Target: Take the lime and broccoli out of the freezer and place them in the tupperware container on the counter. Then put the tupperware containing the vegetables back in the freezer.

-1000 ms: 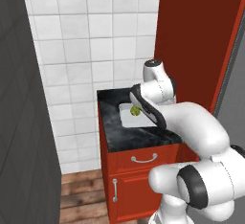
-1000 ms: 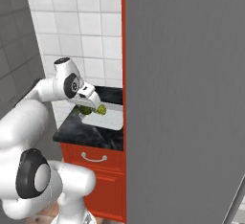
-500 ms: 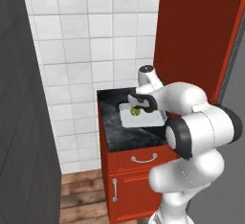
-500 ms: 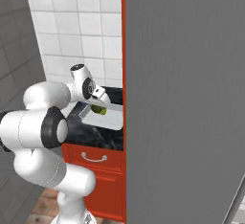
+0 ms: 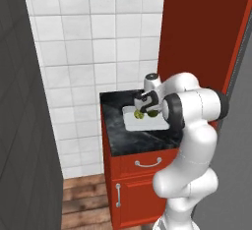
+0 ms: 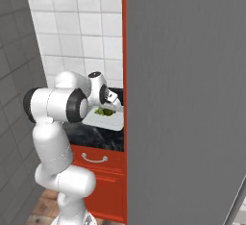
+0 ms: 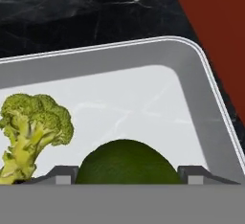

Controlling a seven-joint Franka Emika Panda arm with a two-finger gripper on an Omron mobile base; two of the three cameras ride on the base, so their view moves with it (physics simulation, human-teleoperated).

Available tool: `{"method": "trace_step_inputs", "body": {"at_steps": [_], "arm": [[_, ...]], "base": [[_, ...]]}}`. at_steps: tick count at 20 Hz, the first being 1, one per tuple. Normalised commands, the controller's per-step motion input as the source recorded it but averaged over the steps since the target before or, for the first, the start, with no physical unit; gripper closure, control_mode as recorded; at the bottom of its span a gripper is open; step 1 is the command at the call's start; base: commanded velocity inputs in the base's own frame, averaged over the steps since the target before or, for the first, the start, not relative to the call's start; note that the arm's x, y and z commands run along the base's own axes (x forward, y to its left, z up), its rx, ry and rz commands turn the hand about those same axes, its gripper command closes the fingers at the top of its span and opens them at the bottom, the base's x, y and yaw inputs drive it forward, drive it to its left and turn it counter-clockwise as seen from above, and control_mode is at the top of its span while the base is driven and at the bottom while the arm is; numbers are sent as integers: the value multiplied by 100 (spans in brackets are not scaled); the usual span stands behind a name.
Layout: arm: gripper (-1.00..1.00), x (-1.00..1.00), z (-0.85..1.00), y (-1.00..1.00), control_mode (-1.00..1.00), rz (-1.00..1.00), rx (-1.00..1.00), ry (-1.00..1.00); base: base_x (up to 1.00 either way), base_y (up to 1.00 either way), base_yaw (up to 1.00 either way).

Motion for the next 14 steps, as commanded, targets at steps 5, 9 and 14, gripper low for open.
{"method": "trace_step_inputs", "body": {"at_steps": [5, 9, 14], "arm": [[100, 31, -58, -17, -100, 0, 1, 0], [-100, 0, -24, -13, -100, 0, 2, 0], [-100, 0, -3, -7, -100, 0, 3, 1]], "base": [[0, 0, 0], [0, 0, 0], [0, 0, 0]]}}
